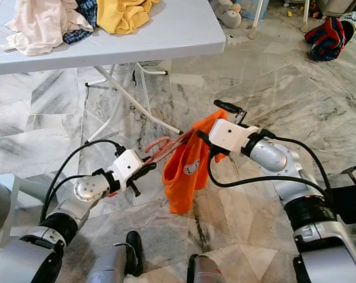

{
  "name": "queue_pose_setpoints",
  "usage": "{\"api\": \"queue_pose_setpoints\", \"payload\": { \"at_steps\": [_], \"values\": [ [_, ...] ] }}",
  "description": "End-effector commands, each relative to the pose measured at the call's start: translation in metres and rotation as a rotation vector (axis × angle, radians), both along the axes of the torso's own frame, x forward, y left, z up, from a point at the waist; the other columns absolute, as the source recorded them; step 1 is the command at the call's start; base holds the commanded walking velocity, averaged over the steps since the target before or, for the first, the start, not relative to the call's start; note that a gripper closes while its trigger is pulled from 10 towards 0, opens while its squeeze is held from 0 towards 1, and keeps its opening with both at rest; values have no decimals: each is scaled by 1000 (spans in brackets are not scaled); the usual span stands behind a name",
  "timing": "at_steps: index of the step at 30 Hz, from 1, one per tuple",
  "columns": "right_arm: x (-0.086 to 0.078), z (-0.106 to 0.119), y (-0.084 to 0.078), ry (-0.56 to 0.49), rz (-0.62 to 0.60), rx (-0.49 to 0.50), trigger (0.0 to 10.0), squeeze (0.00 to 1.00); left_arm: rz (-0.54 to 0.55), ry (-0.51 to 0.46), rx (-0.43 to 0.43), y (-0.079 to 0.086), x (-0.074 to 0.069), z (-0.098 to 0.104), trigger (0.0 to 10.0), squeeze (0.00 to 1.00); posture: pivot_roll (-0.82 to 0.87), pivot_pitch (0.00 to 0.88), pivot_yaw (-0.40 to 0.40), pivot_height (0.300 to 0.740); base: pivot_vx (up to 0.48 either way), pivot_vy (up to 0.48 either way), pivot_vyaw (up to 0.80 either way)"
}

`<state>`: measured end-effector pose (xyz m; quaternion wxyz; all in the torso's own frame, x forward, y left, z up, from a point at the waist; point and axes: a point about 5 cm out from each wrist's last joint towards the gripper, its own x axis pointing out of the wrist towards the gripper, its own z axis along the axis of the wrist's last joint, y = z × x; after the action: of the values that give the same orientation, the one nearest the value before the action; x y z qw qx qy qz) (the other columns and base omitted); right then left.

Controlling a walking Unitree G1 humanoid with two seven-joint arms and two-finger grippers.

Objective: Hang hanger

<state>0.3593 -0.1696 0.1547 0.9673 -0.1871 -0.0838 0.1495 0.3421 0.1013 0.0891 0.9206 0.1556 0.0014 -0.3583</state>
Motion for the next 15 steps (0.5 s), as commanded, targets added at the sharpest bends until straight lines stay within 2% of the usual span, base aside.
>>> {"api": "queue_pose_setpoints", "payload": {
  "at_steps": [1, 3, 5, 7, 9, 15],
  "values": [
    [-4, -28, -11, 144, -99, 70, 10000, 0, 13, -67, -62, -4, 6, 17, 0, 0, -62, 242, -14, 740, 0, 0, 0],
    [-3, -27, -12, 115, -149, 78, 10000, 0, 15, -71, -64, -4, 7, 18, 0, 0, -56, 246, -9, 740, 0, 0, 0],
    [-3, -26, -11, 100, -145, 67, 10000, 0, 15, -72, -65, -4, 7, 19, 0, 0, -55, 248, -4, 740, 0, 0, 0],
    [-3, -28, -8, 137, -103, 83, 10000, 0, 9, -74, -65, -4, 7, 20, 0, 0, -52, 251, 6, 740, 0, 0, 0],
    [-3, -31, -1, 217, -28, 153, 10000, 0, -2, -71, -67, -5, 8, 21, 0, 0, -47, 254, 21, 740, 0, 0, 0],
    [-1, -25, 7, 190, 33, 160, 10000, 0, -49, -64, -54, -9, 7, 23, 0, 0, -33, 257, 36, 740, 0, 0, 0]
  ]
}}
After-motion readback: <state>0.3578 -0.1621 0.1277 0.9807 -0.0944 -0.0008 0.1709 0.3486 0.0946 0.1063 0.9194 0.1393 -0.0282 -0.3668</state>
